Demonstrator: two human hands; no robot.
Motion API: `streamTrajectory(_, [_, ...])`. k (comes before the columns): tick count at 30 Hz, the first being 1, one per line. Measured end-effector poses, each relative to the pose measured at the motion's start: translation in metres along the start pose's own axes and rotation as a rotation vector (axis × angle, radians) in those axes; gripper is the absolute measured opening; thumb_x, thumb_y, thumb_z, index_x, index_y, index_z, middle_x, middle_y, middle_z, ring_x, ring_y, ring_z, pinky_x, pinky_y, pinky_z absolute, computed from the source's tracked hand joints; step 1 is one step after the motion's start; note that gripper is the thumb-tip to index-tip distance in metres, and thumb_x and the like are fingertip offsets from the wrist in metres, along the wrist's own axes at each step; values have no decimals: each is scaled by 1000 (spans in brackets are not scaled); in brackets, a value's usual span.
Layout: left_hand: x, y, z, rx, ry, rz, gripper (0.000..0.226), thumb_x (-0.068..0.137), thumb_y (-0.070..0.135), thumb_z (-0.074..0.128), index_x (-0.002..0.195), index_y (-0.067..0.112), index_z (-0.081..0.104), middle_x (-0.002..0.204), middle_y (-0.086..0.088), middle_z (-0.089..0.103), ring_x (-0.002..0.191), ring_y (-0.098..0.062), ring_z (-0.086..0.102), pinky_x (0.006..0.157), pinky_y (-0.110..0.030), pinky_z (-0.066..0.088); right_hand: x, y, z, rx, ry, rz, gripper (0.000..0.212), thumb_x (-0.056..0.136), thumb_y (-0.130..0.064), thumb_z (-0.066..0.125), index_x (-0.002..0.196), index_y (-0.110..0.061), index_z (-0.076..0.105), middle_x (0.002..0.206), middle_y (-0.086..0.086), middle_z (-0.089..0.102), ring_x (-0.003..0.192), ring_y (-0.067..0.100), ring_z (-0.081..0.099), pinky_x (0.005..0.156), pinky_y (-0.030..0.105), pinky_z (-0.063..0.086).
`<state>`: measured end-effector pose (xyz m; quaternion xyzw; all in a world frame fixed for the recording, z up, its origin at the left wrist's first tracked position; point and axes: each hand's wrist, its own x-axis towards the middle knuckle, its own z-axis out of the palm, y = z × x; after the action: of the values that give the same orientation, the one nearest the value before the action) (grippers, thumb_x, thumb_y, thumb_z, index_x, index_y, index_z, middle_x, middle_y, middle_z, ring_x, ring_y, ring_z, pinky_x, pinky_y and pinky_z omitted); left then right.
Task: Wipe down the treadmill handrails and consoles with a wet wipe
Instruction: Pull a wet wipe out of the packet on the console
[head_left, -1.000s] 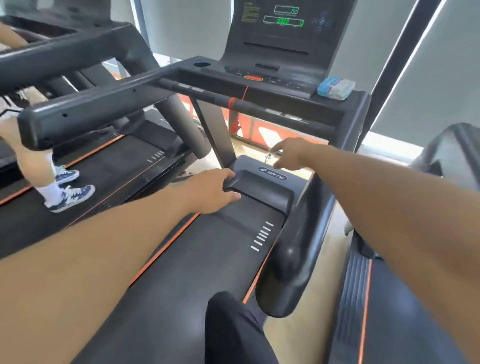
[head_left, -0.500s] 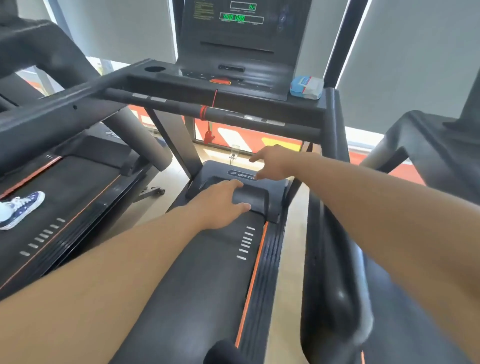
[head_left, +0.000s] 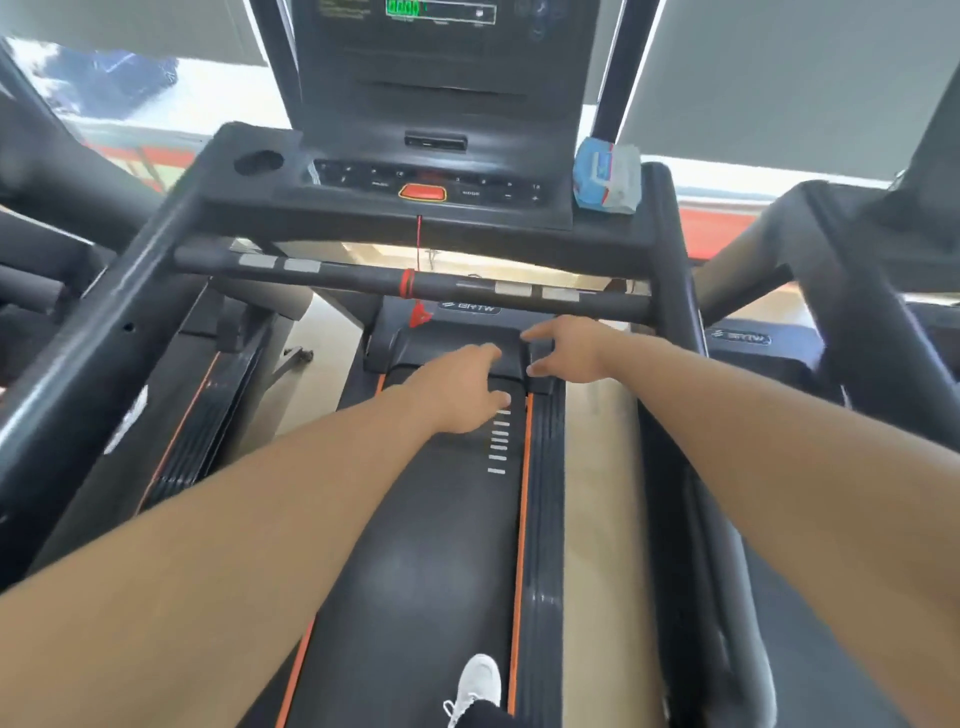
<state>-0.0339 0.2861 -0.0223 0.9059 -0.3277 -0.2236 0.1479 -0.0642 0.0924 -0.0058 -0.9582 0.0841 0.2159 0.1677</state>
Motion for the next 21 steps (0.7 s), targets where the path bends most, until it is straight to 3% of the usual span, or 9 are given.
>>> streamTrajectory(6, [12,6,-51,13,-16,65,72,98,40,60,158,19,26,162,-3,32,145,-25,37,116,-40,34,-2,-8,-34,70,-13,90,66,98,-36,65,157,-22,39,158,5,43,142,26,44,112,31,34])
streamTrajectory(13, [56,-9,-92,29,-31,123,68,96,40,62,155,21,32,158,-1,39,142,-24,41,111,-38,38,35,-22,-62,166,85,147,60,97,-30,67,152,-19,47,152,5,51,138,25,48,109,30,36])
streamTrajectory(21, [135,-28,-137,70,-77,265,71,97,40,62,157,18,30,160,-3,35,143,-24,40,114,-37,36,87,-11,-84,356,381,313,47,94,-27,66,140,-20,61,144,0,60,128,22,57,110,33,42])
